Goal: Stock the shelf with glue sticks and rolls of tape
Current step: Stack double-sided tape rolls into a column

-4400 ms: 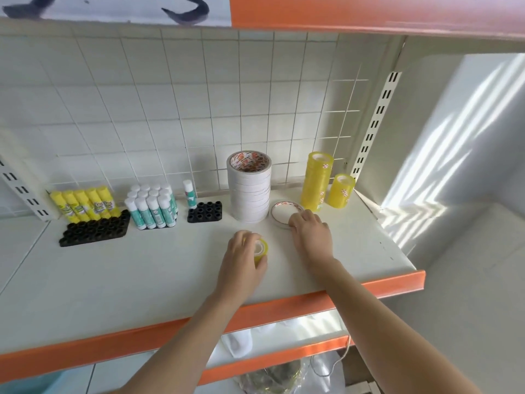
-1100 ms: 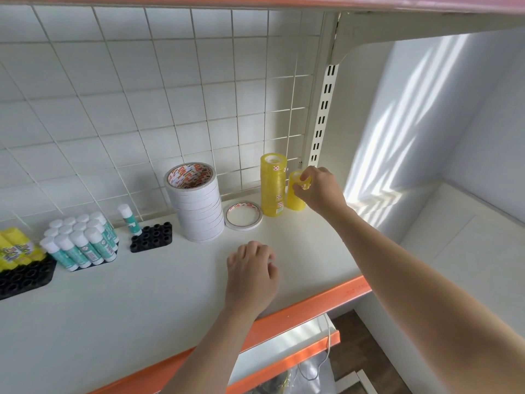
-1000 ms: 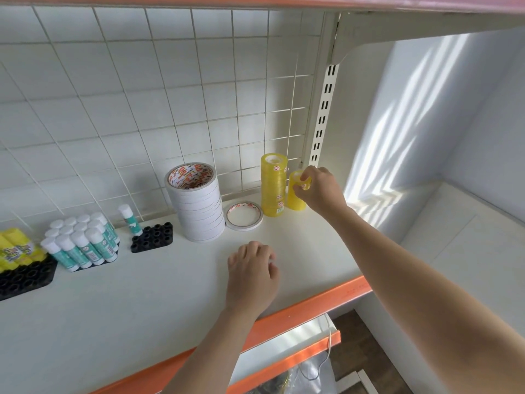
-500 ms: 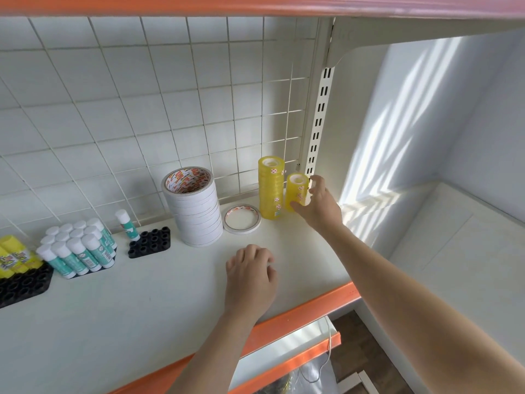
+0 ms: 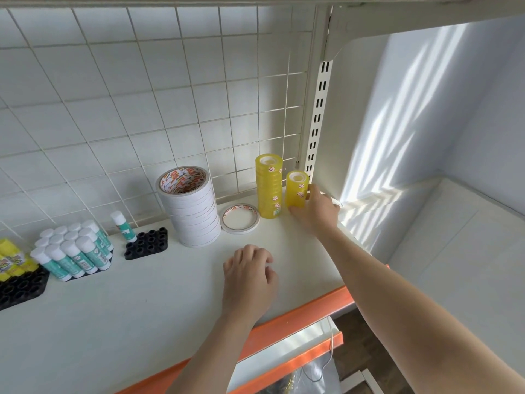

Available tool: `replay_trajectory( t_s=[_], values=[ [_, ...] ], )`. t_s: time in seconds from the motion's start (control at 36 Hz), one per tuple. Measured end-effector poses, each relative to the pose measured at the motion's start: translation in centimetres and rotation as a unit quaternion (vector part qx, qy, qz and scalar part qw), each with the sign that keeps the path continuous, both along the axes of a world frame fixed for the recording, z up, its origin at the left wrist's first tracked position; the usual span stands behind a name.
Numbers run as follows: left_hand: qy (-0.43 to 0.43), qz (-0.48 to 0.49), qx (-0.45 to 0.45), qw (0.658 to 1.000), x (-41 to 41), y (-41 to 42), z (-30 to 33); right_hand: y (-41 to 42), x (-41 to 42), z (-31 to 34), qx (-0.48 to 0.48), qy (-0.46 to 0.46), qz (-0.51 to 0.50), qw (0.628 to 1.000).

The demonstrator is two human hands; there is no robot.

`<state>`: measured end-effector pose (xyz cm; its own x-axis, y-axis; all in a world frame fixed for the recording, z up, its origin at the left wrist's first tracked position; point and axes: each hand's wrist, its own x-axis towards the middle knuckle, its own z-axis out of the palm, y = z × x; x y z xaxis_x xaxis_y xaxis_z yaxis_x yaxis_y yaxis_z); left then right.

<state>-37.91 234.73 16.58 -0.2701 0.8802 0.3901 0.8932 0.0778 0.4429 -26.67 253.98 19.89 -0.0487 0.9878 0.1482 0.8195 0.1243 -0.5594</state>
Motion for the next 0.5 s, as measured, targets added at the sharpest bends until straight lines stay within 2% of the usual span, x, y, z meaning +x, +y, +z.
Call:
replay_trajectory(
  t_s=[0.36,0.5],
  values=[
    [0.006,0.001,-0.003,1.000,0.0,0.1,-0.1,-0.8,1.2,0.3,-0.014,0.034,0.014,0.999],
    [0.011,0.003,0.005,1.000,0.1,0.1,-0.2,-2.5,1.3,-0.1,0.017,0.007,-0.038,0.999]
  ],
)
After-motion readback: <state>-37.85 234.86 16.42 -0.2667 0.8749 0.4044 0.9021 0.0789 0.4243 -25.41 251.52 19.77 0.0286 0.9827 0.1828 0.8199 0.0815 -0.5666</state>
